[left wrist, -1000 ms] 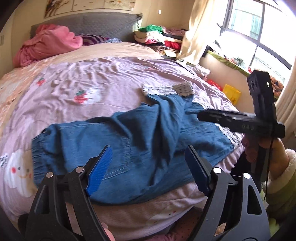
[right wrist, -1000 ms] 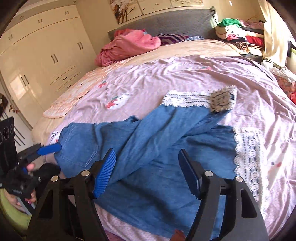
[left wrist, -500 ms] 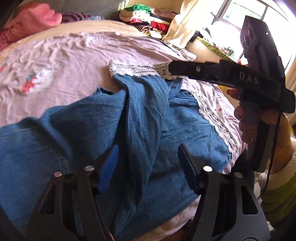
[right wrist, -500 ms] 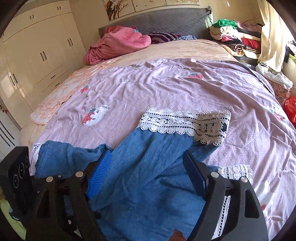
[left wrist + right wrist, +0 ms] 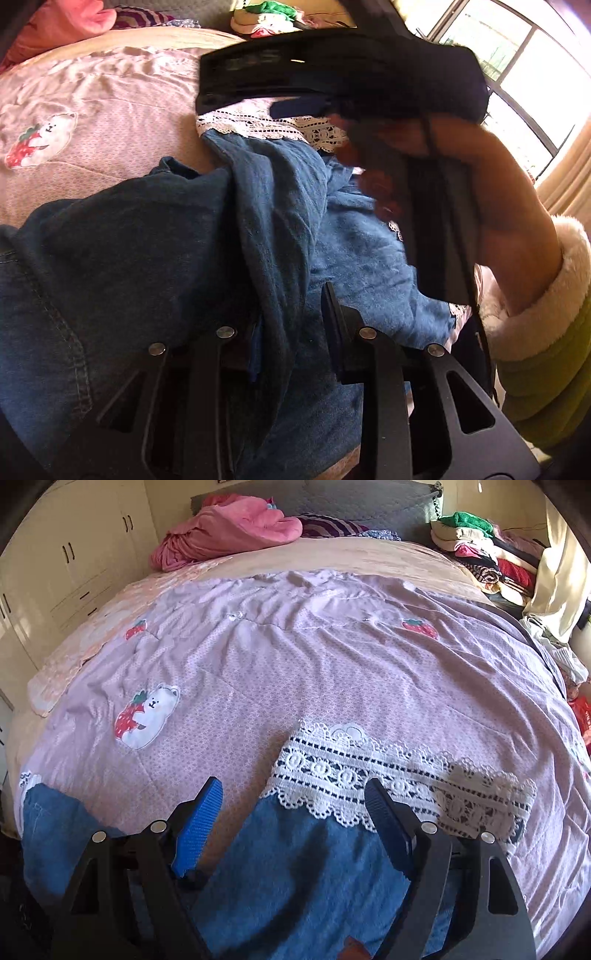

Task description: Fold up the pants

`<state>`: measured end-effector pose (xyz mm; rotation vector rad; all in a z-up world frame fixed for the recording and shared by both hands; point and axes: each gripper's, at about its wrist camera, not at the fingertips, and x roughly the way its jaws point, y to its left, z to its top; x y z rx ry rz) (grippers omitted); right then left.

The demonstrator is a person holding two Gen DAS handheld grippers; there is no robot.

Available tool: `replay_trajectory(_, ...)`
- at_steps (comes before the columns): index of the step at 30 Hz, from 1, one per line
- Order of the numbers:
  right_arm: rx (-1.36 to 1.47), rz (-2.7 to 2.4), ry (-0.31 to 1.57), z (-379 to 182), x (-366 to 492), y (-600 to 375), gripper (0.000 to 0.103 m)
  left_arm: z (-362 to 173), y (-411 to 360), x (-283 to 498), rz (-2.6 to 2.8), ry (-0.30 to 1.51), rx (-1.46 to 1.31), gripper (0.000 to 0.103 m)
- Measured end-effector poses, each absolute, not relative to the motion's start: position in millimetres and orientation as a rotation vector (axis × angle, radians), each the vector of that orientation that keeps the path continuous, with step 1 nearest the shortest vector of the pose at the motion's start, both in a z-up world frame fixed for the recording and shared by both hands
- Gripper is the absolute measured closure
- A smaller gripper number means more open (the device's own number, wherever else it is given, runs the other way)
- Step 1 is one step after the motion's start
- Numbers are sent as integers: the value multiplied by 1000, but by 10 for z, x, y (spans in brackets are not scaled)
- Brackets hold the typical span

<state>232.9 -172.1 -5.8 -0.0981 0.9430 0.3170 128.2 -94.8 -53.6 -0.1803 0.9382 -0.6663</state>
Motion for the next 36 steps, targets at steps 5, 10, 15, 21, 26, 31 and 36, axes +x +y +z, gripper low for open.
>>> replay_trajectory(5,-159,231,1003,-281,2614,-1638,26,-561,-941,1263,-689,933,-195,83)
replay_trajectory(10,-160,200,1019,-439,2726,-1698,57,-569,-914,1267,-699,930,-201,83)
replay_trajectory(15,-28,243,972,-226,2599,-1939,93,-563,-878,1282,-700,930,-224,83)
replay_trajectory(21,134,284,905,94,2272,-2333,93,-529,-882,1356,-699,916,-233,83)
replay_trajectory(26,219,260,826,361,1886,-2739,93,-438,-925,1382,-701,902,-194,99)
replay_trajectory(31,311,232,763,507,1447,-3168,94,-363,-936,1290,-696,881,-139,103)
replay_trajectory(36,411,241,725,540,946,-3487,95,-224,-940,1163,-705,835,-75,103)
